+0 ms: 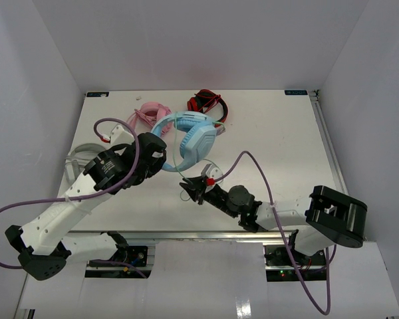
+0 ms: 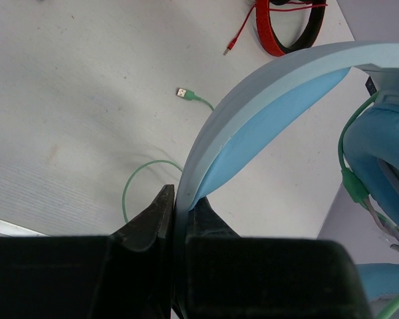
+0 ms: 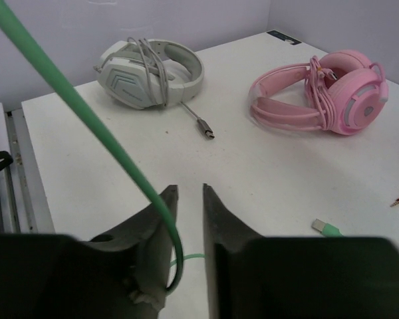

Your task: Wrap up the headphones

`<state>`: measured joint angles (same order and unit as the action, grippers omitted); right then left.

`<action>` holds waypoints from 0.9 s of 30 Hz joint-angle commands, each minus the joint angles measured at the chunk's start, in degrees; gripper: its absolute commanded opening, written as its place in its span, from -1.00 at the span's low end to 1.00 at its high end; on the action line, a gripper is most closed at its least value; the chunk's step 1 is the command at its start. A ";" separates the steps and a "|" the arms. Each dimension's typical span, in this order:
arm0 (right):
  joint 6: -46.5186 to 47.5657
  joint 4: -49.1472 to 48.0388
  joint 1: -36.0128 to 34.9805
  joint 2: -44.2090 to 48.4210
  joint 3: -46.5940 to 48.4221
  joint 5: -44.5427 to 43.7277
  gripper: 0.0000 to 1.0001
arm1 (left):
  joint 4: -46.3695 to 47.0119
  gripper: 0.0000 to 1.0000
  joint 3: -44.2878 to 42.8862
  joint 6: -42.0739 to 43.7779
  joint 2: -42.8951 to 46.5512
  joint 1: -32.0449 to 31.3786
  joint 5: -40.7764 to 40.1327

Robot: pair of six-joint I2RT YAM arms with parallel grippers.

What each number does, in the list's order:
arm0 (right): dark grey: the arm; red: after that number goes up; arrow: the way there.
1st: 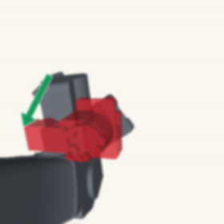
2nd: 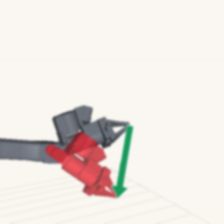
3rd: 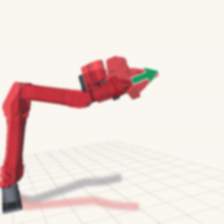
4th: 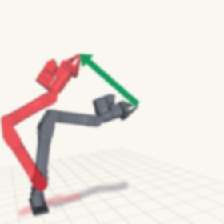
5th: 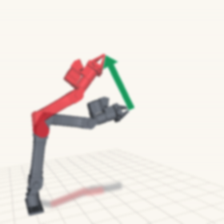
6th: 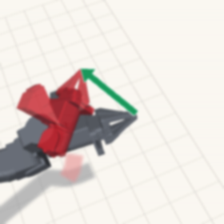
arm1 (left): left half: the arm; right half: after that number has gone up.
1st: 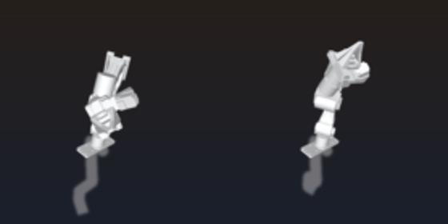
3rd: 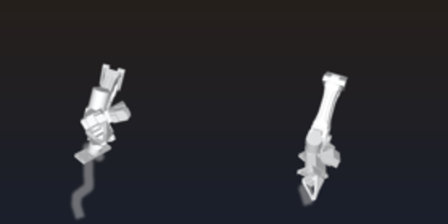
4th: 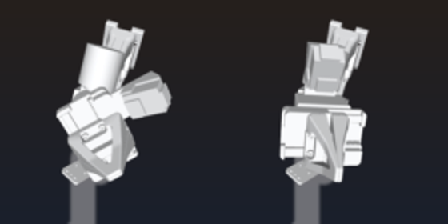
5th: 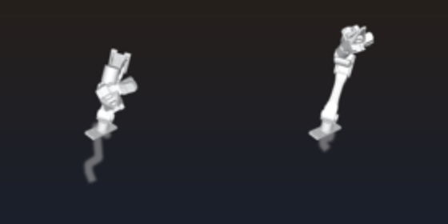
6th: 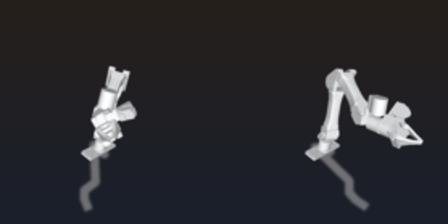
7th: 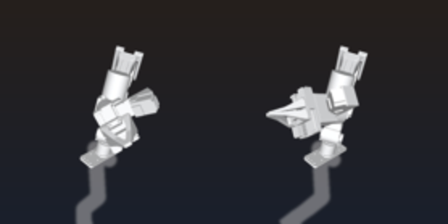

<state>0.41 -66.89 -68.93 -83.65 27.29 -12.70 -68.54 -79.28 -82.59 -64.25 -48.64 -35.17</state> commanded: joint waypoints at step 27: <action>3.07 -24.67 2.25 -4.47 -13.40 -17.88 -0.85 | -4.53 -1.00 -9.14 -3.12 1.33 0.21 -12.18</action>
<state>1.02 -75.10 -68.58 -87.68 15.29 -26.00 -79.06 -85.27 -85.08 -65.14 -48.58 -46.07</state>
